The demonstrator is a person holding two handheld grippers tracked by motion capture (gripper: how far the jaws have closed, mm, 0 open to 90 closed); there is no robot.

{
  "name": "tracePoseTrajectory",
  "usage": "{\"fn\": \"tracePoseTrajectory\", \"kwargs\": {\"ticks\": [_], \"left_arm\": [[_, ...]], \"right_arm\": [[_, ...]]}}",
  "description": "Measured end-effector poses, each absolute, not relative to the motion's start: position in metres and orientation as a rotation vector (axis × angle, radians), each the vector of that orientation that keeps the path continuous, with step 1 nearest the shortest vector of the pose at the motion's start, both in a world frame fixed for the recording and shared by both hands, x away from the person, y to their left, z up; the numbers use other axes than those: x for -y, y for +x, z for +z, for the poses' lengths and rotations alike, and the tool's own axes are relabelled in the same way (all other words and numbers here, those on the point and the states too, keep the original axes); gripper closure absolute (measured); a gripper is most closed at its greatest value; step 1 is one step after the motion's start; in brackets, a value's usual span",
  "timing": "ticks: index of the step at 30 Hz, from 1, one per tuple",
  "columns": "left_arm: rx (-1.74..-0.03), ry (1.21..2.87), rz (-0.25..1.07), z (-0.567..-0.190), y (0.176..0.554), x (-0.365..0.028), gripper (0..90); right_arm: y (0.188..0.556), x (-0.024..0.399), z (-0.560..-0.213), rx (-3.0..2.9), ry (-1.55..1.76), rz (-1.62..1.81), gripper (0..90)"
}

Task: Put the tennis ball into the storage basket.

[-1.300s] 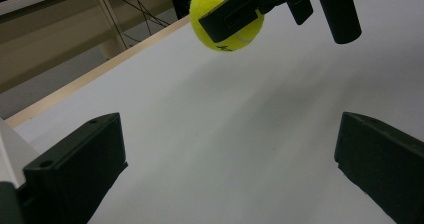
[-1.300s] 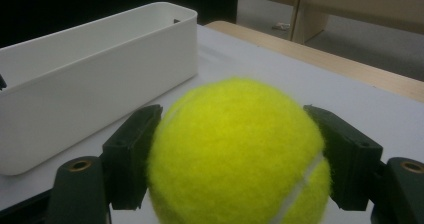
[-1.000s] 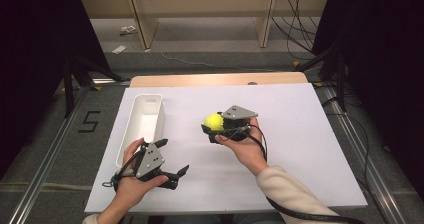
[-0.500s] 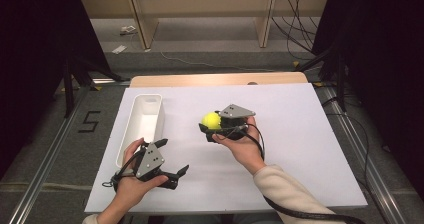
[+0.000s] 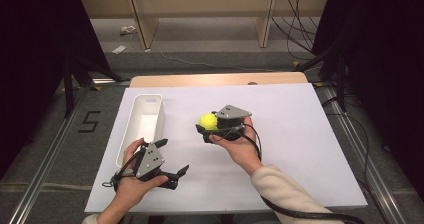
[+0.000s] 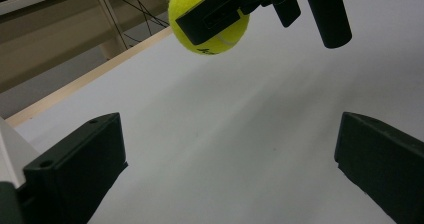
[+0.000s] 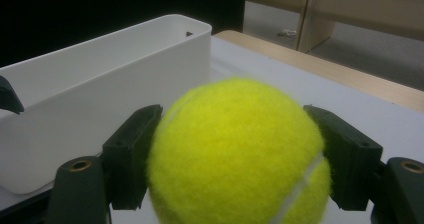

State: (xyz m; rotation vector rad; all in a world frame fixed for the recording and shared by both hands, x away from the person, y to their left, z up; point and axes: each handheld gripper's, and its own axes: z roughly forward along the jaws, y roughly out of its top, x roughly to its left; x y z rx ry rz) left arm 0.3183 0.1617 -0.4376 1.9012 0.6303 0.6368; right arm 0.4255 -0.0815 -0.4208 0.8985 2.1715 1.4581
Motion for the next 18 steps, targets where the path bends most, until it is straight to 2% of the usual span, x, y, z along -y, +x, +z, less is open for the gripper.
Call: {"fn": "tracePoseTrajectory", "kwargs": {"ticks": [18], "left_arm": [[-0.630,1.903,0.633,-0.4381,0.3187,-0.1616,0.0]], "right_arm": [[0.4254,0.0715,-0.4258,-2.199,0.883,1.459,27.3]]}}
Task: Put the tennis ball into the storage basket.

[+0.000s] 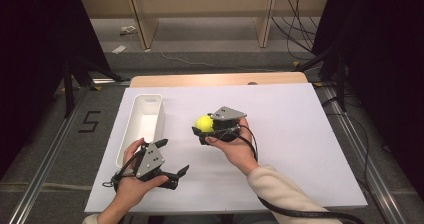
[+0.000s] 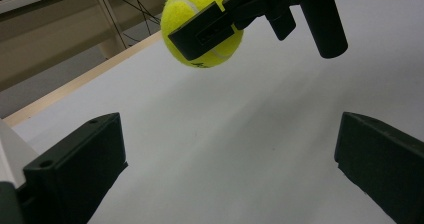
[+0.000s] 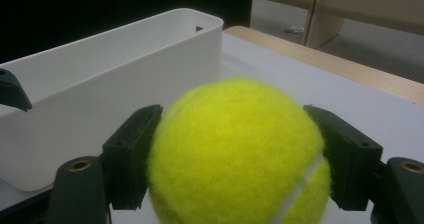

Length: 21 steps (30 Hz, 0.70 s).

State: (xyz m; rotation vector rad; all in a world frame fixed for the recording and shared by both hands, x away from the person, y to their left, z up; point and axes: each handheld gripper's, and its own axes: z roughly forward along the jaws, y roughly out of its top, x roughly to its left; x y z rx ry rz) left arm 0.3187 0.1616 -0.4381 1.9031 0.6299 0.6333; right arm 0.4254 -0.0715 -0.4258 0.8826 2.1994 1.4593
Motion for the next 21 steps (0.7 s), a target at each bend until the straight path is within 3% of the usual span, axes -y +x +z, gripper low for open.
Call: {"fn": "tracePoseTrajectory", "kwargs": {"ticks": [21], "left_arm": [[-0.629,1.905,0.632,-0.4383,0.3187,-0.1613,0.0]], "right_arm": [[0.4240,0.0626,-0.4265,-2.212,0.868,1.466,27.3]]}}
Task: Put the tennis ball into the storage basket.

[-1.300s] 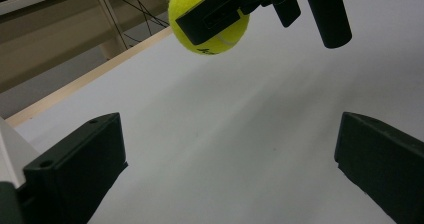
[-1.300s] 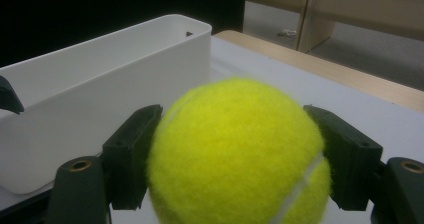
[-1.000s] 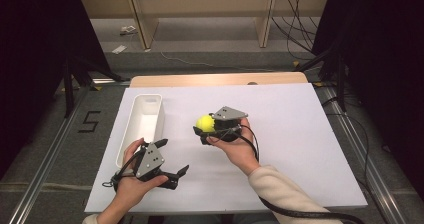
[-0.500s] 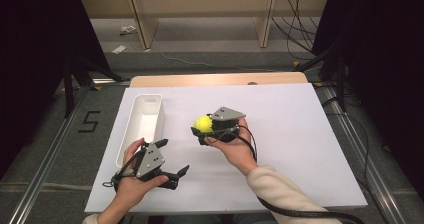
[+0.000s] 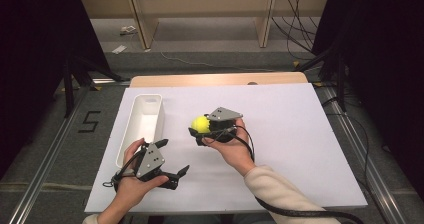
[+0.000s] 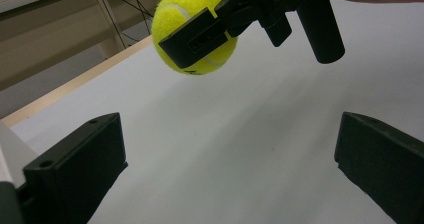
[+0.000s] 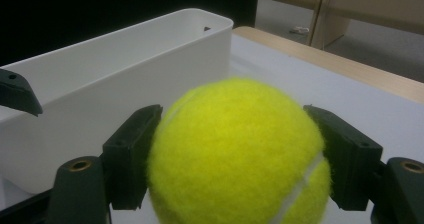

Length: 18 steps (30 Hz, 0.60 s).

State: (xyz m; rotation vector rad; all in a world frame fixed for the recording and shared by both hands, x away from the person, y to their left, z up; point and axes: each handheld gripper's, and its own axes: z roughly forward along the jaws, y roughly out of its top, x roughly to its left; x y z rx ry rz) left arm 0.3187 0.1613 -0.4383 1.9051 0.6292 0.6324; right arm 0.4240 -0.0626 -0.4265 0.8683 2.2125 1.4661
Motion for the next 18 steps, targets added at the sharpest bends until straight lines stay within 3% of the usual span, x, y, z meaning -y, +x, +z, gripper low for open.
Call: {"fn": "tracePoseTrajectory", "kwargs": {"ticks": [18], "left_arm": [[-0.630,1.906,0.634,-0.4382,0.3184,-0.1614,0.0]], "right_arm": [[0.4226,0.0515,-0.4286,-2.226,0.862,1.476,27.3]]}}
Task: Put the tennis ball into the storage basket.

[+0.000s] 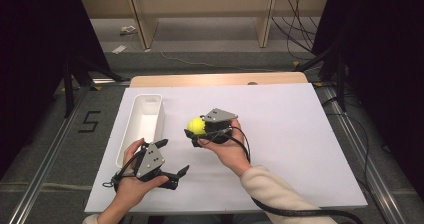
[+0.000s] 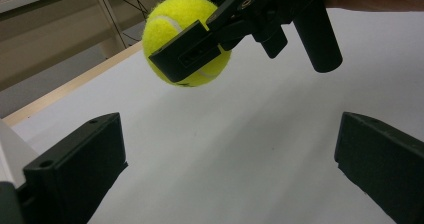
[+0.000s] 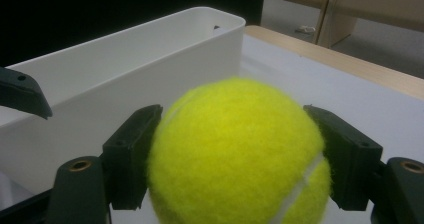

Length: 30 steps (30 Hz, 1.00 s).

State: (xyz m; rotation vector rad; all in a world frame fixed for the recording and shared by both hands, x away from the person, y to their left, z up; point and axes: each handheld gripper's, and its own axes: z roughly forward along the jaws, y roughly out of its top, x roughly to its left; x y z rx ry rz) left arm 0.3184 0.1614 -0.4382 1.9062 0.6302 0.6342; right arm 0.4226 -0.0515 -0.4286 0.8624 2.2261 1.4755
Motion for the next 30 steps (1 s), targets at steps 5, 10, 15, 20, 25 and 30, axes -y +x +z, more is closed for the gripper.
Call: {"fn": "tracePoseTrajectory", "kwargs": {"ticks": [5,10,15,20,25,30], "left_arm": [[-0.631,1.905,0.635,-0.438,0.319,-0.162,0.0],[-0.630,1.905,0.637,-0.438,0.318,-0.162,0.0],[-0.630,1.903,0.636,-0.438,0.318,-0.162,0.0],[-0.630,1.901,0.637,-0.437,0.318,-0.162,0.0],[-0.631,1.900,0.637,-0.437,0.318,-0.162,0.0],[-0.629,1.901,0.636,-0.437,0.318,-0.162,0.0]], "right_arm": [[0.424,0.050,-0.426,-2.227,0.857,1.472,27.3],[0.424,0.046,-0.424,-2.227,0.852,1.474,27.3],[0.425,0.041,-0.423,-2.232,0.835,1.476,27.3],[0.425,0.034,-0.421,-2.237,0.828,1.475,27.3],[0.426,0.031,-0.420,-2.237,0.820,1.482,27.3],[0.427,0.031,-0.420,-2.235,0.825,1.477,27.3]]}}
